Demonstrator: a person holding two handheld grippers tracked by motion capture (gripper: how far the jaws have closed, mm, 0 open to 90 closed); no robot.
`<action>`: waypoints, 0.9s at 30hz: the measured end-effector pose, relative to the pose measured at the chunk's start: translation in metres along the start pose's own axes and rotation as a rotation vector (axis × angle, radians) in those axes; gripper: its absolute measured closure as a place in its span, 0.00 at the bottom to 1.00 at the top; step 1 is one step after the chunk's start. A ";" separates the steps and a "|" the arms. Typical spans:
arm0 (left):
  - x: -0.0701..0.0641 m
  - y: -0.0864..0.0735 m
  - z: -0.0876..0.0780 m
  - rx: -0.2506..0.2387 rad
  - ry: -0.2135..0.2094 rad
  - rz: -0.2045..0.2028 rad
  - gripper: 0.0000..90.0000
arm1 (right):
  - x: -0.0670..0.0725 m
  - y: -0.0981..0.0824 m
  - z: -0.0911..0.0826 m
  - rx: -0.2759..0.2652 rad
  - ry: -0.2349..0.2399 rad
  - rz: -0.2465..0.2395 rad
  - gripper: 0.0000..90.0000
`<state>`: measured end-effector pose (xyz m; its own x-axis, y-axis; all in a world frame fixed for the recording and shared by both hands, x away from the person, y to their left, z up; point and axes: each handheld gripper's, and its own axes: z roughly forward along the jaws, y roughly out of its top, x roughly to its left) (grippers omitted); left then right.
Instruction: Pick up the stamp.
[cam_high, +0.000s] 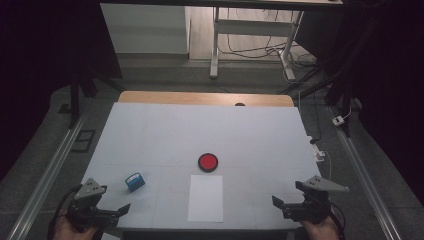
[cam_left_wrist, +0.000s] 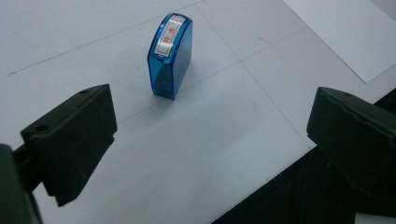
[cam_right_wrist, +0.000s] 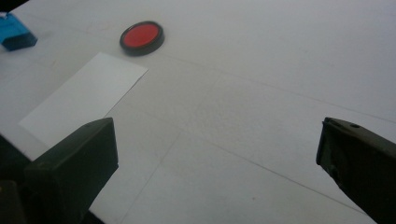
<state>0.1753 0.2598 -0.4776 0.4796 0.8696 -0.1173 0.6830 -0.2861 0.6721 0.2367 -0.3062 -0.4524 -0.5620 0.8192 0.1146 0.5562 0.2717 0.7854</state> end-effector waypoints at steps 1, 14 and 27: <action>0.000 0.000 0.000 0.000 0.000 0.000 0.02 | 0.000 0.000 0.000 0.000 0.000 0.000 0.00; 0.000 0.002 0.005 0.046 -0.016 0.003 0.03 | 0.005 0.002 0.006 0.061 0.002 -0.041 0.00; 0.001 0.002 0.004 0.042 -0.007 -0.007 0.00 | 0.004 0.002 0.006 0.053 0.008 -0.035 0.00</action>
<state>0.1793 0.2583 -0.4790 0.4786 0.8688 -0.1266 0.7085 -0.2970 0.6402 0.2387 -0.2994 -0.4541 -0.5862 0.8048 0.0926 0.5679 0.3267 0.7554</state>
